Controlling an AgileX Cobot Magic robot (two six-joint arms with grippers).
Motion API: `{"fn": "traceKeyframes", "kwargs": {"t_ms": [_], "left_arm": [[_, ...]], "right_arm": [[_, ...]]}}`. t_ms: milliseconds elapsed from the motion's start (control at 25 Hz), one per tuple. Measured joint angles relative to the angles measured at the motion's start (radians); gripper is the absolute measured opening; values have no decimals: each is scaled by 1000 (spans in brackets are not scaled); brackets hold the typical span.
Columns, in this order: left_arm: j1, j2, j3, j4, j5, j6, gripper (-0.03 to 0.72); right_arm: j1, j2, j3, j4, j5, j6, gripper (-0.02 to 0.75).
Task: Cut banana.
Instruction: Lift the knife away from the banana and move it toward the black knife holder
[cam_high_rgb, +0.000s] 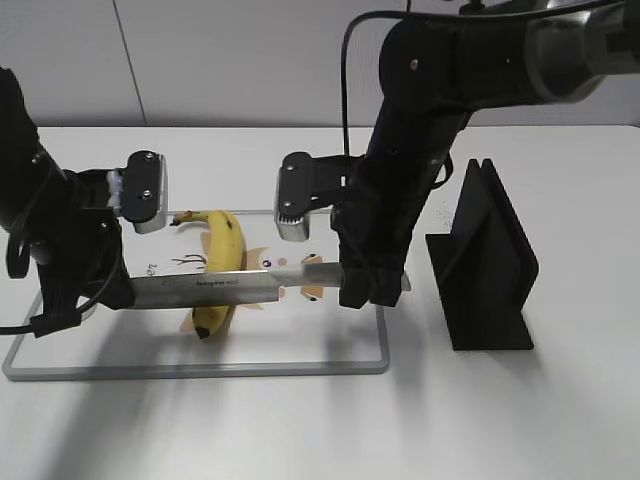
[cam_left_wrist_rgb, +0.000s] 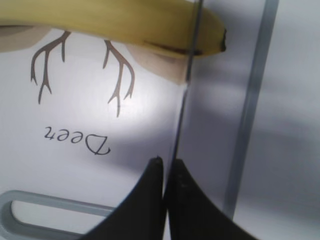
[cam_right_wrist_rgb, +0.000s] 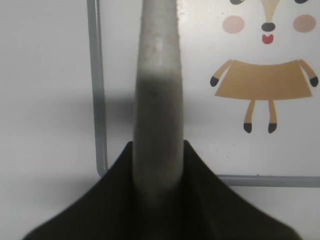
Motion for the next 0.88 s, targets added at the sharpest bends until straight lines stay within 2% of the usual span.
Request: {"fn": "traceKeyframes", "kwargs": {"t_ms": [440,760,880], "left_arm": [[0,29,-1,-12,-8,-1,-13],[-2,41,113,-38,-184,-2,-10],[-4,42,118,-45,-198,-2,-10]], "right_arm": [[0,10,0,-1,-11,-2,172],[5,22,5,-5,-63,-20,173],[5,26,18,-9,-84,-22,174]]}}
